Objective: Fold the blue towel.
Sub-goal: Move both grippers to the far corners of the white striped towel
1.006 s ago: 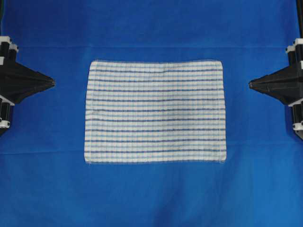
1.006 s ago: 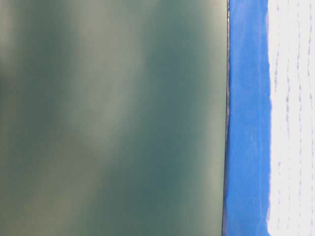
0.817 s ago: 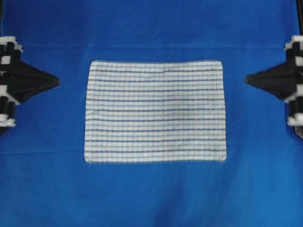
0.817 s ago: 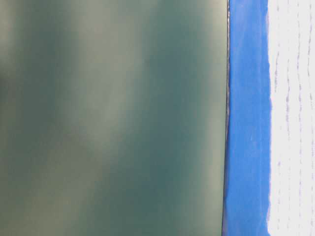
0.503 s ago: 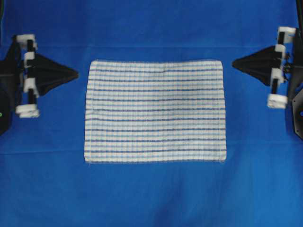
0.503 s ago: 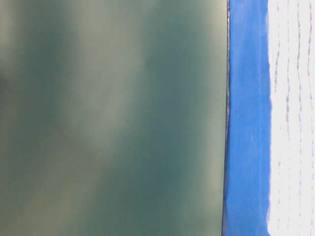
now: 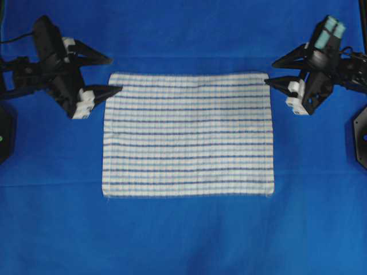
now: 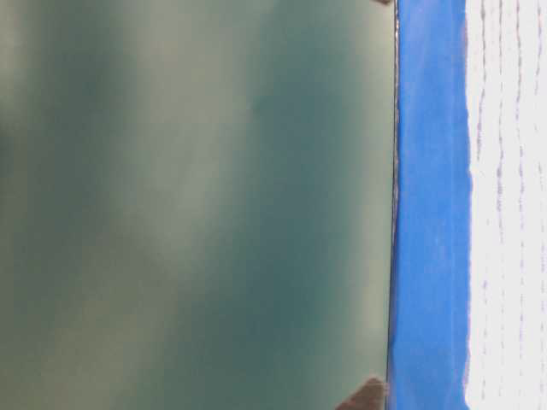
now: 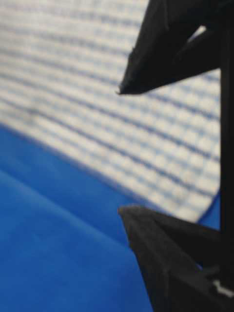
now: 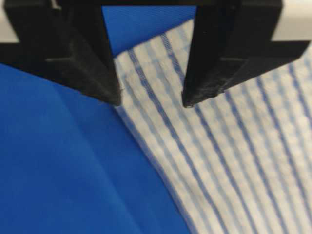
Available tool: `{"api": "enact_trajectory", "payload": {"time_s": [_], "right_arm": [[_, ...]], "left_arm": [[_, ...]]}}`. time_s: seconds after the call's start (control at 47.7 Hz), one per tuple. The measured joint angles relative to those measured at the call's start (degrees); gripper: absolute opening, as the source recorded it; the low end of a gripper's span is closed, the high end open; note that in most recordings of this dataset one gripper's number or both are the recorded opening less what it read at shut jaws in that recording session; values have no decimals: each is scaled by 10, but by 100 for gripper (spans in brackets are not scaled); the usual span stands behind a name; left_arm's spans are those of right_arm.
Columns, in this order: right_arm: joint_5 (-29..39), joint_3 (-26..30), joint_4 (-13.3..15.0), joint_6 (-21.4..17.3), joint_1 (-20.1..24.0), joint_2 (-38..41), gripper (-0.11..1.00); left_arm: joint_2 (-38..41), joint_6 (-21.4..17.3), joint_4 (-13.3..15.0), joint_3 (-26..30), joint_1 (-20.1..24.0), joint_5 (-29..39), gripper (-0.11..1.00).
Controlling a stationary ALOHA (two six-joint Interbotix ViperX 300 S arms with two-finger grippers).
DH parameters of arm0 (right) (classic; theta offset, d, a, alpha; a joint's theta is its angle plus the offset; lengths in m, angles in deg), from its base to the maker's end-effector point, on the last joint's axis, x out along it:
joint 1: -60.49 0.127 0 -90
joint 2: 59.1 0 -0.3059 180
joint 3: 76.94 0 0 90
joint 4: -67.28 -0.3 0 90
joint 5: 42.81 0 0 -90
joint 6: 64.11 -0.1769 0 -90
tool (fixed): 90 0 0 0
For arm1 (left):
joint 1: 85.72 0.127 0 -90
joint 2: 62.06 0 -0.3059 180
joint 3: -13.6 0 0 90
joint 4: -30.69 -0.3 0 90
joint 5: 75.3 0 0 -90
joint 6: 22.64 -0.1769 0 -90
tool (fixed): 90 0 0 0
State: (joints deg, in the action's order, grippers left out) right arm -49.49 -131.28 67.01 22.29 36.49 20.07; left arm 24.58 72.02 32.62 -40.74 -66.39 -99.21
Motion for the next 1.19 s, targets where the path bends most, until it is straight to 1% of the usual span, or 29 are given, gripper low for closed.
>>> {"api": "enact_trajectory", "payload": {"time_s": [0.105,0.252,0.419,0.566,0.608,0.65,0.671,0.713,0.734,0.755,0.796,0.88,0.901,0.943,1.195], "right_arm": [[-24,0,-1,0,-7,42,54],[-66,2,0,0,-11,105,54],[-98,9,-1,0,-22,163,54],[-106,10,-1,0,-34,185,51],[-106,10,-2,0,-35,185,48],[-106,11,-2,0,-35,185,42],[-106,11,-2,0,-35,185,38],[-107,11,-2,0,-35,185,28],[-107,11,-2,0,-35,185,19],[-107,11,-2,0,-35,185,13],[-107,11,-1,0,-35,185,4],[-107,11,-2,1,-35,185,3],[-107,11,-1,2,-35,185,3],[-107,11,-1,2,-35,185,3],[-107,11,-2,2,-35,185,3]], "left_arm": [[60,0,-1,1,16,-35,85],[127,0,0,4,29,-67,85],[185,-1,0,9,57,-83,85],[221,-4,-1,24,75,-92,80],[223,-4,-1,27,76,-92,76],[225,-4,-1,30,77,-91,67],[225,-4,0,30,79,-91,61],[227,-3,3,32,80,-91,50],[227,-3,2,33,79,-91,44],[227,-3,2,33,79,-91,38],[229,-3,2,34,77,-91,26],[229,-2,1,33,64,-90,6],[229,-2,1,33,62,-90,3],[228,-3,1,33,58,-89,-1],[222,-7,1,33,51,-78,0]]}}
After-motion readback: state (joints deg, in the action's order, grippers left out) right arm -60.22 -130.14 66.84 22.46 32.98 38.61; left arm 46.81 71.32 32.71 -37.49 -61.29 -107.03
